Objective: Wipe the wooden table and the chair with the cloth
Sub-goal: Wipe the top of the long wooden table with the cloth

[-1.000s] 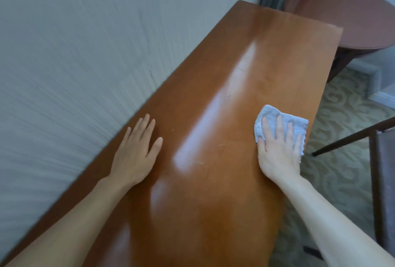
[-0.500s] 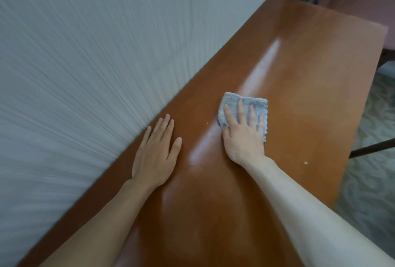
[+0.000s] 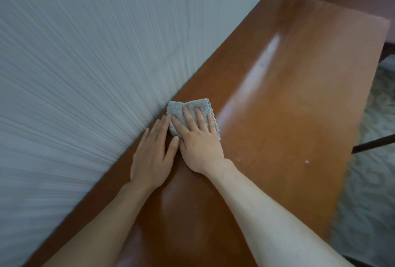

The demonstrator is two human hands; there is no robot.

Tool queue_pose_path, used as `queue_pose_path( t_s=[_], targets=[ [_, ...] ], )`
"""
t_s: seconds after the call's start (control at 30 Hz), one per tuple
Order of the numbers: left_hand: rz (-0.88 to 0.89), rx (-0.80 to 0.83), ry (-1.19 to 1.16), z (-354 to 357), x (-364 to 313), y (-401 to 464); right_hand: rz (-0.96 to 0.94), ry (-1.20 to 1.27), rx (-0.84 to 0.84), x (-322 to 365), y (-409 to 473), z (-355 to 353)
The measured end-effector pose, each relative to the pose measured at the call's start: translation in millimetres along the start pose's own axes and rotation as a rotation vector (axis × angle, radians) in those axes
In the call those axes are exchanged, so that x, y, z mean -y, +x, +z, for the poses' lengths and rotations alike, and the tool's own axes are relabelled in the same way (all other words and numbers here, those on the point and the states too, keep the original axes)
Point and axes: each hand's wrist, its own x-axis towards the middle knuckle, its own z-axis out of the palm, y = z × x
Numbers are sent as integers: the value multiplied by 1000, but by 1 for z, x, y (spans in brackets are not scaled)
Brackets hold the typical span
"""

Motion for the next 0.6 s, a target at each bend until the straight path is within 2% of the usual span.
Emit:
queue_pose_path(
  t_s=[0.17,0.47,0.6],
  targets=[
    [33,28,73,1,1,0,121,-5,-58,-36,-42,-3],
    [52,50,125,3,4,1,464,-88,-106,-159,-134,-29],
    [54,60,148,4,3,1,572,-92,-134,-168,-151,-27]
  ],
)
